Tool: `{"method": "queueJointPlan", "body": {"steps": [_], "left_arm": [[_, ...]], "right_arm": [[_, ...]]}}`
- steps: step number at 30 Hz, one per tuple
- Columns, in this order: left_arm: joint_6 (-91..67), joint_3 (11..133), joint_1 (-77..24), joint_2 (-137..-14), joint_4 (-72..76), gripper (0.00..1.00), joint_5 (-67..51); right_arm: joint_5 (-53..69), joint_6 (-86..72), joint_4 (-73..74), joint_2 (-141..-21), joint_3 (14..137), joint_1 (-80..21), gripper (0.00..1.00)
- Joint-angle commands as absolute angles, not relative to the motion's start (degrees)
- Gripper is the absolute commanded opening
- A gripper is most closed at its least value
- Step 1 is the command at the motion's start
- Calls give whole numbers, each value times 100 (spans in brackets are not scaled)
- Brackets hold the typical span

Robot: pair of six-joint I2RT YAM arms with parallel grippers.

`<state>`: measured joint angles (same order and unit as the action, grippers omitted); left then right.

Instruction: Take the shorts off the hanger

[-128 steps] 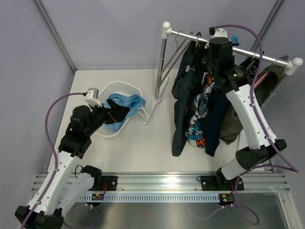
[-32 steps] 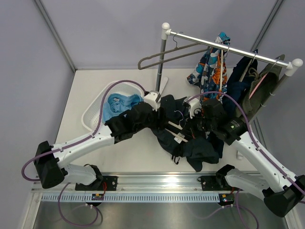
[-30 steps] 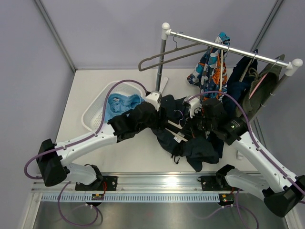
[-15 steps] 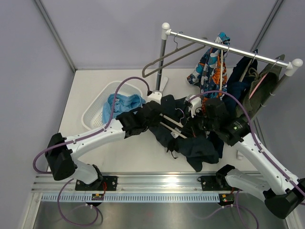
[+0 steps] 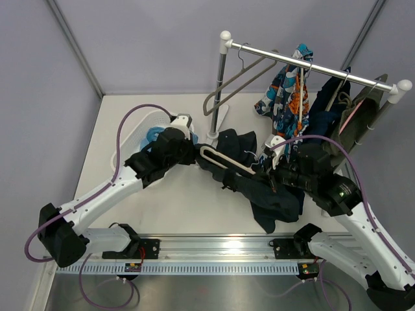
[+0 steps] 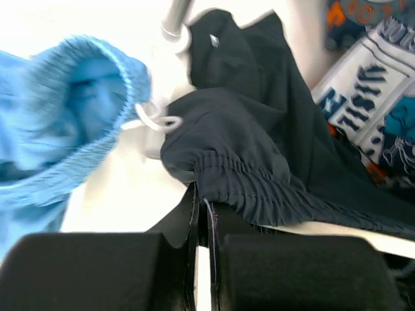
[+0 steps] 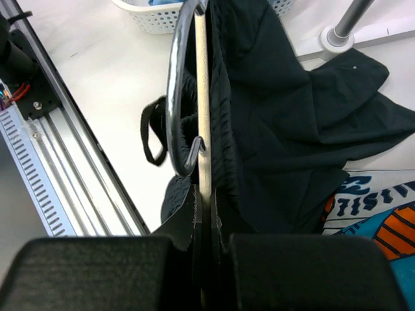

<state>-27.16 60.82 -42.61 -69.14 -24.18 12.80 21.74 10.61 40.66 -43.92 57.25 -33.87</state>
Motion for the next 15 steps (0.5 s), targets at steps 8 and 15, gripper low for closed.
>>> {"method": "queueJointPlan", "body": {"steps": [8,15], "left_arm": [[-2953,4668,-4113,-6487,-230,21,-1142],[-2752,3982,-4166,-5424,290,68,-1257]], "right_arm": [[2196,-430,2989,-5132,6152,-3410,0],[2540,-1054,2242,-6072,6626,-3437,0]]}}
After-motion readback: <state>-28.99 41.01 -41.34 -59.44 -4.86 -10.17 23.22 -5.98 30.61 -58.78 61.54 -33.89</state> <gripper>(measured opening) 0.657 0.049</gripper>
